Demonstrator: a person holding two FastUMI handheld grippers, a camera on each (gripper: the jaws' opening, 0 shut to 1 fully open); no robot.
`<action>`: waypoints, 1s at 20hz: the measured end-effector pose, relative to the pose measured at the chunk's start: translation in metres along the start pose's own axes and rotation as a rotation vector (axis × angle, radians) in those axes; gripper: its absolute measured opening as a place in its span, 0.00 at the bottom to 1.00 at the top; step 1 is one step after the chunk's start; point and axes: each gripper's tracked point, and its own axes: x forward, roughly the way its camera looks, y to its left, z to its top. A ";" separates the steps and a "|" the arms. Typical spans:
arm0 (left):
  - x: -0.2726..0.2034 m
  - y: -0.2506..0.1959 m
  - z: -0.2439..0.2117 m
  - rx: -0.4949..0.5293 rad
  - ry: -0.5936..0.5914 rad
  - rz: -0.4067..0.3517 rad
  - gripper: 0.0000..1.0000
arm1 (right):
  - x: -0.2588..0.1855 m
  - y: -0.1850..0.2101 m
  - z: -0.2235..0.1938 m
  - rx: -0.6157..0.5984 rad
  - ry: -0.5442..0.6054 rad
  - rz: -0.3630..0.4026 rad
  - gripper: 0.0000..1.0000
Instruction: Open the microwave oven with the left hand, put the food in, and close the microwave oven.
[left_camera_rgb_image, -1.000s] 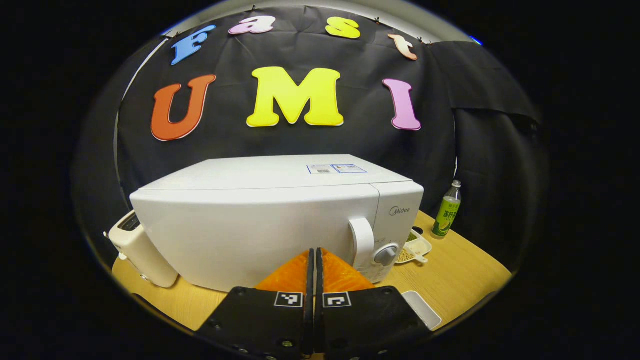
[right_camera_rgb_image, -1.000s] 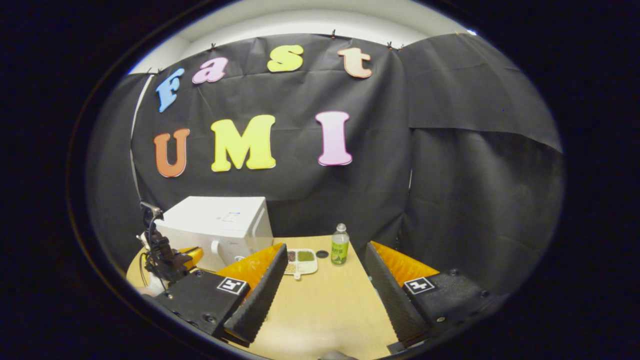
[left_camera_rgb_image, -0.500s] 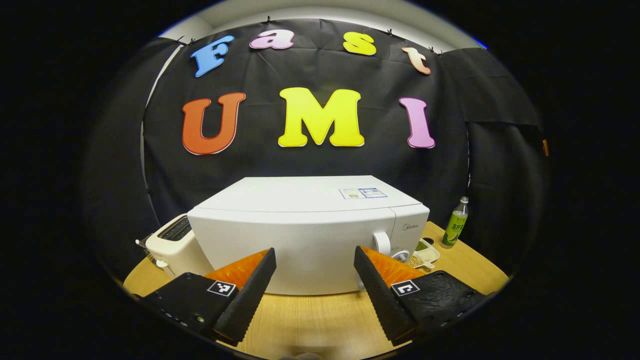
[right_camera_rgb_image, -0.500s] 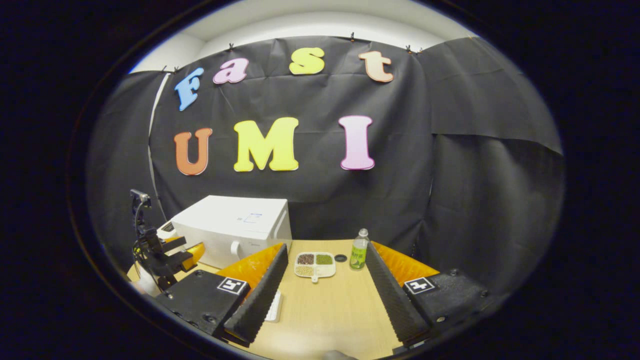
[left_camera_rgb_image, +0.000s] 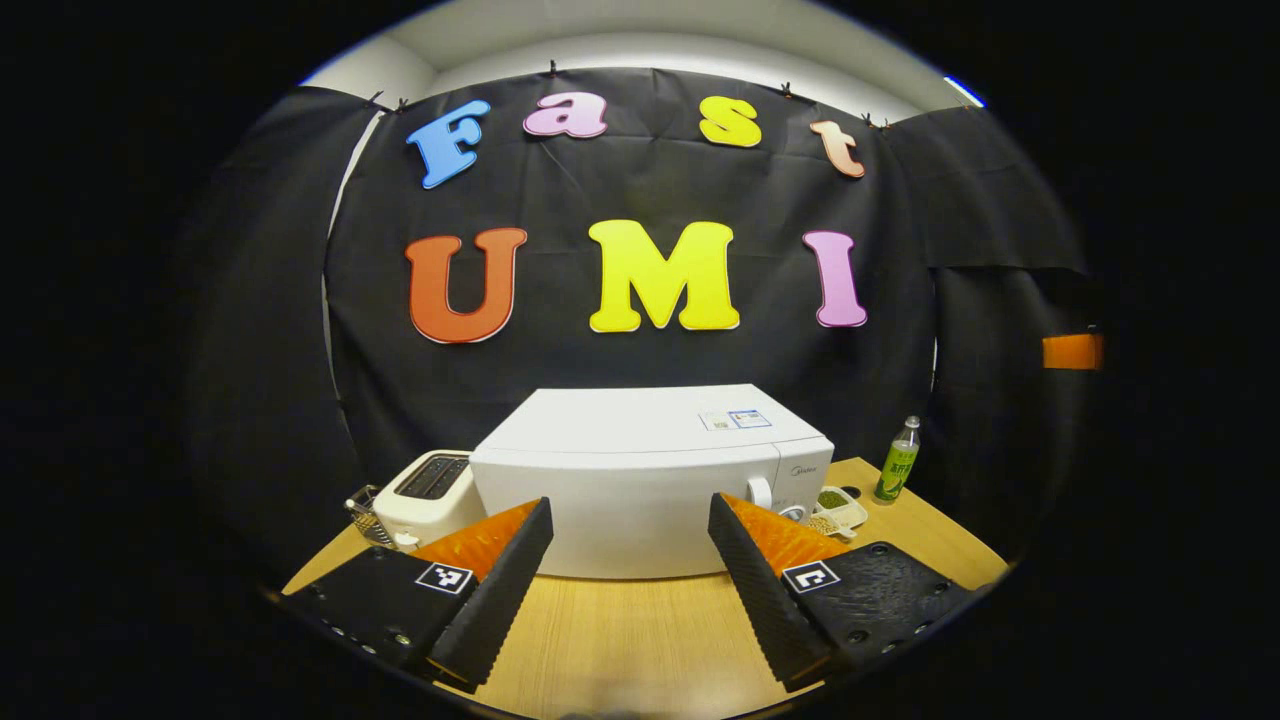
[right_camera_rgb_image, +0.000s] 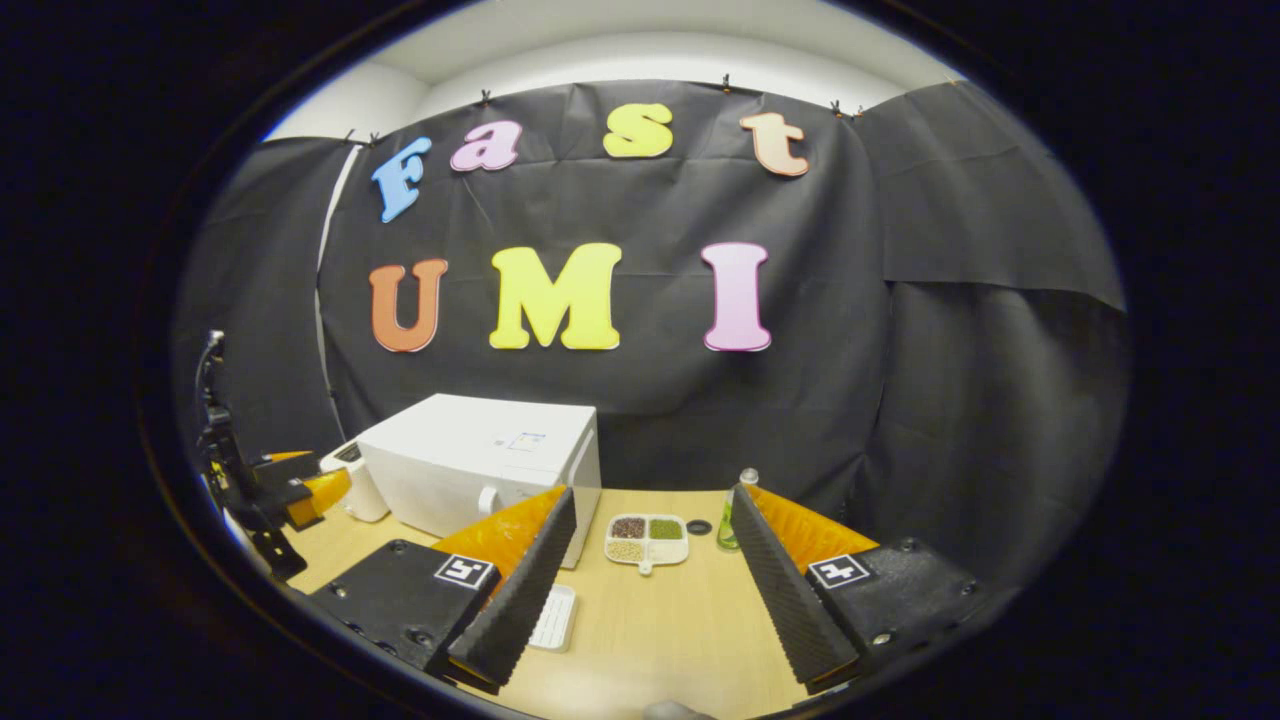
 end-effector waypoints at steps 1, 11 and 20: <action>-0.010 0.004 0.006 0.001 -0.008 0.004 0.96 | 0.000 0.001 -0.001 0.001 -0.002 -0.001 0.92; -0.081 0.041 0.034 0.010 -0.057 0.057 0.96 | -0.012 0.012 -0.009 0.025 -0.015 -0.015 0.92; -0.092 0.044 0.041 0.010 -0.080 0.057 0.96 | -0.019 0.027 0.003 0.009 -0.050 -0.017 0.92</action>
